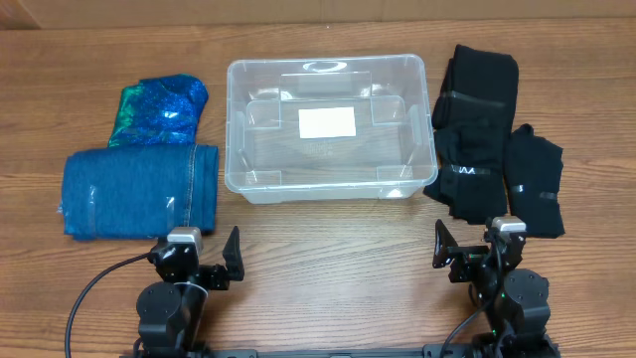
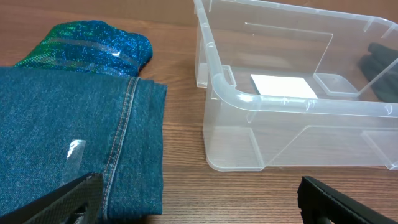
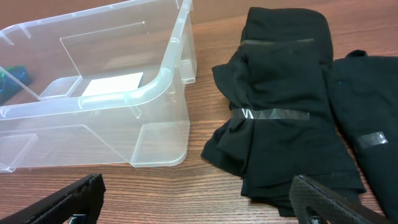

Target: Pack container

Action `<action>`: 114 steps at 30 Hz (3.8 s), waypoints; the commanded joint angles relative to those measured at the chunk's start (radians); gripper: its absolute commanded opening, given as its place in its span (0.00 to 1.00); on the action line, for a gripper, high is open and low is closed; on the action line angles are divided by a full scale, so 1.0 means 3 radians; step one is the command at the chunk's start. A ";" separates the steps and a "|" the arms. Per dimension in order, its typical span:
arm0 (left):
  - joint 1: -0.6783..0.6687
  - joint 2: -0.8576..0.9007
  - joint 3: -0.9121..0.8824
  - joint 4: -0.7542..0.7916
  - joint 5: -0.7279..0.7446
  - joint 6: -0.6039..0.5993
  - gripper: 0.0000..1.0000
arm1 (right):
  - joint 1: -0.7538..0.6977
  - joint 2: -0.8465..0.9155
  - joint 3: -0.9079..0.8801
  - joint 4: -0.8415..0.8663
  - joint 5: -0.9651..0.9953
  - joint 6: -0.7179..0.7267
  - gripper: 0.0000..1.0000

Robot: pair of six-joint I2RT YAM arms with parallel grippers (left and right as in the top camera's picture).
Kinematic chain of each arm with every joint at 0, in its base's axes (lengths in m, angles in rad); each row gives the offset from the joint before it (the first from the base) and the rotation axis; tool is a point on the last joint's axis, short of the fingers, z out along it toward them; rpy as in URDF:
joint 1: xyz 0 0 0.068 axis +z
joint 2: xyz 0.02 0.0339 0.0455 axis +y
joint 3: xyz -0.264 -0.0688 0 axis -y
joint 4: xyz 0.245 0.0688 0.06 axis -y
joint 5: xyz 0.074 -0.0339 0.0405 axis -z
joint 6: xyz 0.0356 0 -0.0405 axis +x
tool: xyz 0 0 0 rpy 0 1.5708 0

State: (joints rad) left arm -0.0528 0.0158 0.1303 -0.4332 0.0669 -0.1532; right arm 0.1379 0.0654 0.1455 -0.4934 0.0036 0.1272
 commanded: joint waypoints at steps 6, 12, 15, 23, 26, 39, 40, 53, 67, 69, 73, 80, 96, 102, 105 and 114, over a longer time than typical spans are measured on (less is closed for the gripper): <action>-0.0022 -0.0038 -0.0019 0.0014 -0.0048 0.0038 1.00 | -0.0015 -0.0037 -0.0022 -0.0005 -0.0020 0.0011 1.00; -0.0022 -0.0038 -0.0019 0.0014 -0.0048 0.0038 1.00 | -0.0015 -0.0037 -0.0022 -0.0005 -0.0020 0.0011 1.00; -0.0022 -0.0038 -0.0019 0.0014 -0.0048 0.0038 1.00 | -0.0015 -0.0037 -0.0022 -0.0005 -0.0020 0.0010 1.00; -0.0022 -0.0038 -0.0019 0.0014 -0.0048 0.0038 1.00 | -0.0015 -0.0037 -0.0022 -0.0005 -0.0020 0.0010 1.00; -0.0022 -0.0038 -0.0019 0.0014 -0.0048 0.0038 1.00 | -0.0015 -0.0037 -0.0022 -0.0005 -0.0020 0.0010 1.00; -0.0022 -0.0038 -0.0020 0.0064 0.0187 -0.0249 1.00 | -0.0015 -0.0037 -0.0022 -0.0005 -0.0020 0.0010 1.00; -0.0022 -0.0038 -0.0015 -0.0025 0.0482 -0.0561 1.00 | -0.0015 -0.0037 -0.0022 -0.0005 -0.0020 0.0011 1.00; -0.0019 0.0834 0.1184 -0.0425 0.0228 -0.1411 1.00 | -0.0015 -0.0037 -0.0022 -0.0005 -0.0020 0.0010 1.00; 0.0930 0.3333 0.3962 -0.1963 -0.0301 -0.0081 1.00 | -0.0015 -0.0037 -0.0022 -0.0005 -0.0020 0.0010 1.00; 0.1502 0.3651 0.4044 -0.2008 0.0300 0.0085 1.00 | -0.0015 -0.0037 -0.0022 -0.0005 -0.0020 0.0010 1.00; 0.2402 0.4332 0.4060 -0.1963 0.1027 0.0089 1.00 | -0.0015 -0.0037 -0.0022 -0.0005 -0.0020 0.0010 1.00; 0.3127 0.5483 0.4069 -0.1492 0.1798 0.0370 1.00 | -0.0015 -0.0037 -0.0022 -0.0005 -0.0020 0.0011 1.00; 0.3087 0.6978 0.4369 -0.1044 0.1845 0.1211 1.00 | -0.0015 -0.0037 -0.0022 -0.0005 -0.0020 0.0011 1.00; 0.2837 0.7247 0.4386 -0.1071 0.2056 0.1169 0.45 | -0.0015 -0.0037 -0.0022 -0.0005 -0.0020 0.0011 1.00; 0.2831 0.7218 0.4629 -0.1424 0.2197 0.1026 0.10 | -0.0015 -0.0037 -0.0022 -0.0005 -0.0020 0.0010 1.00; 0.2808 0.6140 0.6143 -0.2843 0.3148 0.0423 0.04 | -0.0015 -0.0037 -0.0022 -0.0005 -0.0020 0.0010 1.00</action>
State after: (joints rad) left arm 0.7979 2.1090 1.8046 -1.2343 0.7059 0.0982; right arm 0.1379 0.0654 0.1455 -0.4934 0.0032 0.1272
